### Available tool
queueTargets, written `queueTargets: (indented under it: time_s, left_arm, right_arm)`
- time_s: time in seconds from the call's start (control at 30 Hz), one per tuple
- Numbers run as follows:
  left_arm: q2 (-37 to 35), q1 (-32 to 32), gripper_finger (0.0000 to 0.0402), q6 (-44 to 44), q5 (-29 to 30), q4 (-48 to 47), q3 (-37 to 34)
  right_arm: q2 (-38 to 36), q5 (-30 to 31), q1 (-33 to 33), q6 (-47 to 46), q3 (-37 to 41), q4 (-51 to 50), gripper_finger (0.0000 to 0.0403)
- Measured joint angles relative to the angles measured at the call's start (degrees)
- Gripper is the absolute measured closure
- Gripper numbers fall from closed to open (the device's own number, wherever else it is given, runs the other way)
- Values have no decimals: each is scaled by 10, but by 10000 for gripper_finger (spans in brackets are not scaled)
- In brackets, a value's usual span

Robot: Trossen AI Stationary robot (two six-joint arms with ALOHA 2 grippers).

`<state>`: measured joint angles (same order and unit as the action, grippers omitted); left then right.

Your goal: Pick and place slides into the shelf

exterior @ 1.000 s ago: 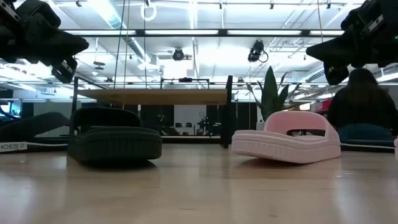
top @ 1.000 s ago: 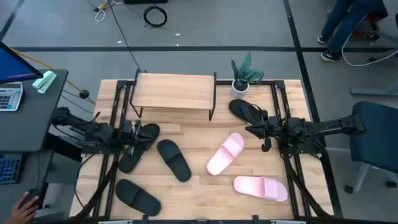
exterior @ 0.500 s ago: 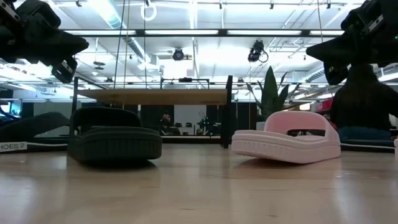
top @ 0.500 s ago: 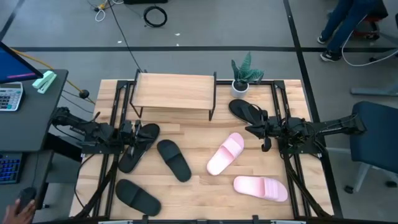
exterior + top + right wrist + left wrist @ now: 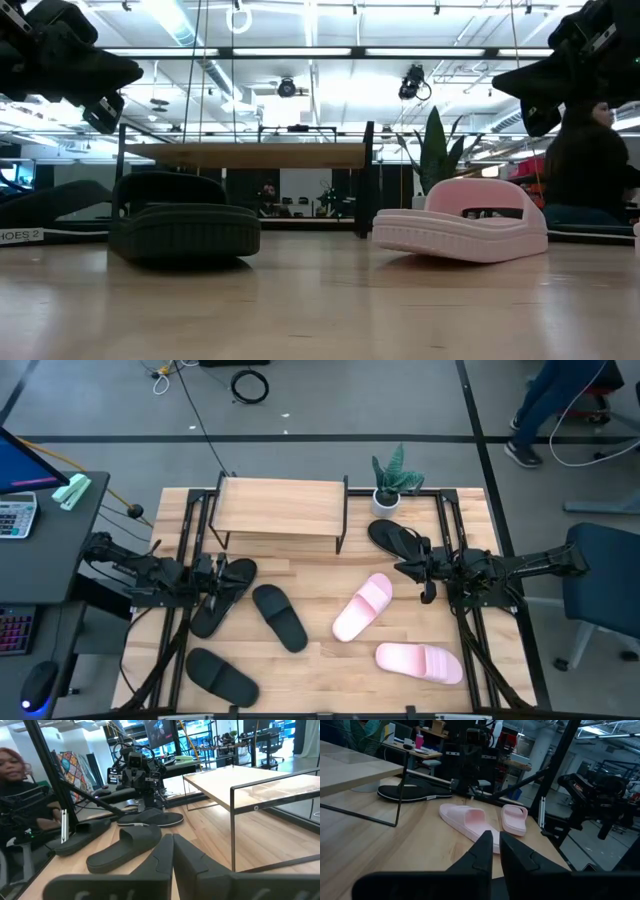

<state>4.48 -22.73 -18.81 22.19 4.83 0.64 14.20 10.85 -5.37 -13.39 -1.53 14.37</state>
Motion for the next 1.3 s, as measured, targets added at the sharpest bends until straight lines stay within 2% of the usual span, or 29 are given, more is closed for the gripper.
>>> queueTargets:
  time_s: [0.27, 0.67, 1.0, 1.3]
  left_arm:
    - [0, 0, 374, 0, 0, 0, 0]
    - [0, 0, 361, 0, 0, 0, 0]
    - [0, 0, 374, 0, 0, 0, 0]
    - [0, 0, 362, 0, 0, 0, 0]
  right_arm:
    - [0, 0, 0, 0, 0, 0, 389]
    - [0, 0, 0, 0, 0, 0, 389]
    - [0, 0, 0, 0, 0, 0, 389]
    - [0, 0, 0, 0, 0, 0, 389]
